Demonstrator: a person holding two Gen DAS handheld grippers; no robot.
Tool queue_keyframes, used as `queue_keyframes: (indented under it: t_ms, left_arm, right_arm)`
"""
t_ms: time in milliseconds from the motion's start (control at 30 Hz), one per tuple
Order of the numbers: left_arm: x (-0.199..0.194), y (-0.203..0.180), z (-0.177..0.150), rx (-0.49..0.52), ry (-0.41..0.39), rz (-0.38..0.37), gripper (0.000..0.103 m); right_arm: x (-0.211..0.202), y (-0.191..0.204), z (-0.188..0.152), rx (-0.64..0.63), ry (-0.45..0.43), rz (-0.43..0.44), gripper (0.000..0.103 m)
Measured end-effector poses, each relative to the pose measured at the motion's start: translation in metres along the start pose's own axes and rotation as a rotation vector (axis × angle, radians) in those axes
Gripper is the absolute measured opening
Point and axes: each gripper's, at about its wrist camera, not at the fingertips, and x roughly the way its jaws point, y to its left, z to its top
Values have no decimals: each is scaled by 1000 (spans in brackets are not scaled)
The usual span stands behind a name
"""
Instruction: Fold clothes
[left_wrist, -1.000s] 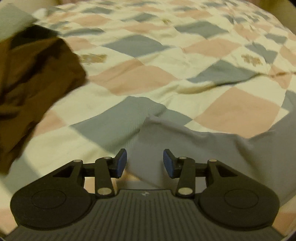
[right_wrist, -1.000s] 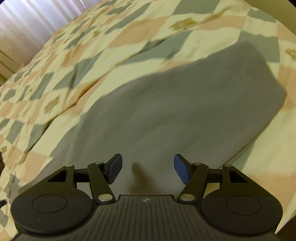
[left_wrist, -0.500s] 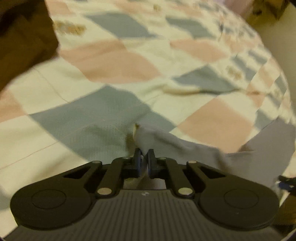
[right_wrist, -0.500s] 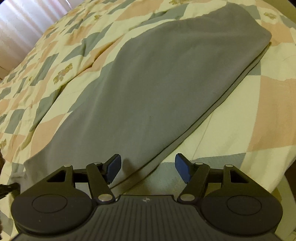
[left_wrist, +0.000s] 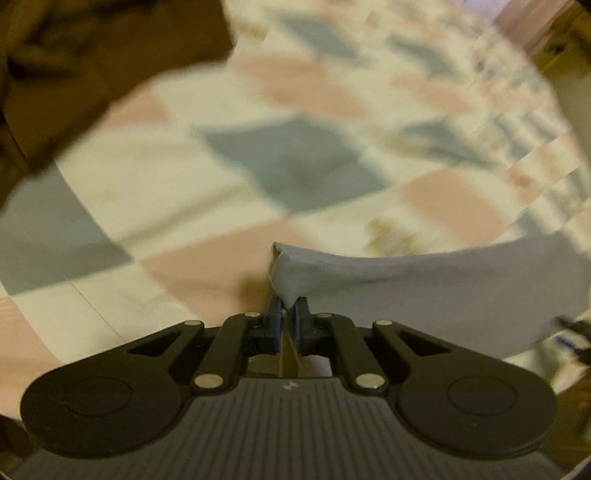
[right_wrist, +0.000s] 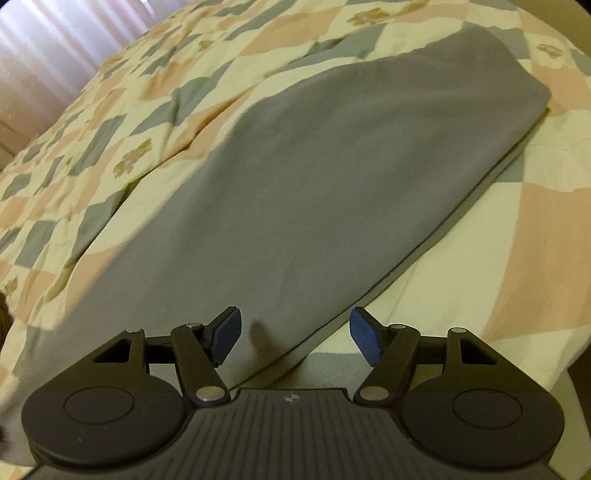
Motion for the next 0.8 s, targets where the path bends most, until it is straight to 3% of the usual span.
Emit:
queue_keyframes:
  t_ms: [100, 167, 233, 300, 367, 433, 533, 767, 800]
  left_arm:
    - [41, -1, -6, 80, 19, 64, 7]
    - [50, -9, -10, 139, 1, 103, 7]
    - [48, -19, -12, 193, -16, 141, 7]
    - [47, -26, -14, 237, -28, 170, 8]
    - [47, -30, -15, 265, -30, 187, 9]
    - [47, -29, -14, 273, -29, 189, 9]
    - [50, -27, -13, 269, -27, 181, 10]
    - [51, -26, -14, 279, -33, 169, 11]
    - [51, -25, -14, 284, -34, 167, 11]
  right_arm:
    - [1, 11, -7, -110, -2, -3, 68]
    - [-2, 27, -17, -248, -21, -6, 68]
    - [-6, 50, -34, -474, -60, 0, 66]
    - [-12, 78, -61, -783, -112, 18, 46]
    - [-10, 99, -93, -1063, -156, 6, 32]
    - [-4, 112, -121, -1299, -205, -42, 30]
    - [7, 116, -148, -1538, -252, -93, 29]
    - [31, 102, -173, -1747, -317, -227, 25]
    - [34, 102, -176, -1771, -327, -234, 7]
